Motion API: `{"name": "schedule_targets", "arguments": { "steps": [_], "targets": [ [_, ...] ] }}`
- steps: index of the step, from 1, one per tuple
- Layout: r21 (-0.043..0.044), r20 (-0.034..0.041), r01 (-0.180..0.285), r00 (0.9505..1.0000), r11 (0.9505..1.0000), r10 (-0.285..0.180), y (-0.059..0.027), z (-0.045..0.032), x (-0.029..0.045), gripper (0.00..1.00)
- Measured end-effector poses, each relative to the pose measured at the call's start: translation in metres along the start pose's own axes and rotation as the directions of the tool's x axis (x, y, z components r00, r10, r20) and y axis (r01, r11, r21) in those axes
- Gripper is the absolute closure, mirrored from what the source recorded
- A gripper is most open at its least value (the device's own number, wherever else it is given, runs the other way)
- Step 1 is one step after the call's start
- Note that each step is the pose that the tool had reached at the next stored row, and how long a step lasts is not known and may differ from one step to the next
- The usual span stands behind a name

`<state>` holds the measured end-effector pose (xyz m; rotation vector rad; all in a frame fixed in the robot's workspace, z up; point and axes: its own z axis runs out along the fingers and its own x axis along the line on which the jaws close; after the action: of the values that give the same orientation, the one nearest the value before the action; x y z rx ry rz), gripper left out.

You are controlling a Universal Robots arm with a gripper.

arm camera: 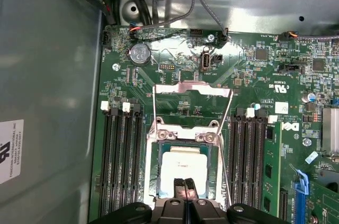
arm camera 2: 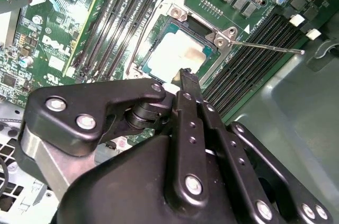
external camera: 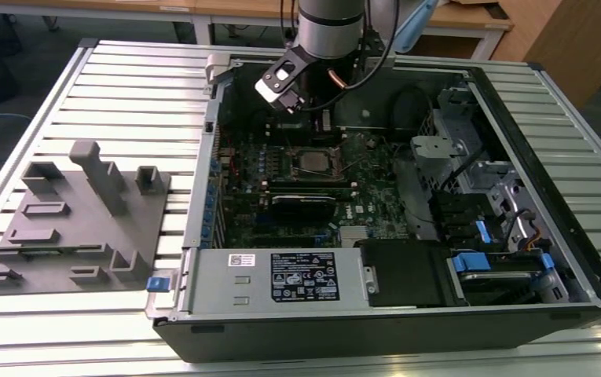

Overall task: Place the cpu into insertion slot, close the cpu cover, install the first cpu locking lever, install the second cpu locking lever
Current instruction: 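Place the cpu into insertion slot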

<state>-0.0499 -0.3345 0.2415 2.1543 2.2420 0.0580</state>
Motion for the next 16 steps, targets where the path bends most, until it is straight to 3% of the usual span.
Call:
{"name": "schedule_targets", "arguments": {
  "steps": [10, 16],
  "targets": [
    [-0.0001, 0.0000, -0.003, 1.0000, 1.0000, 0.003, 0.0012, -0.0036, 0.0000, 0.90],
    [0.0000, 0.0005, -0.008, 1.0000, 1.0000, 0.008, 0.0108, -0.0033, -0.0005, 0.90]
  ]
}}
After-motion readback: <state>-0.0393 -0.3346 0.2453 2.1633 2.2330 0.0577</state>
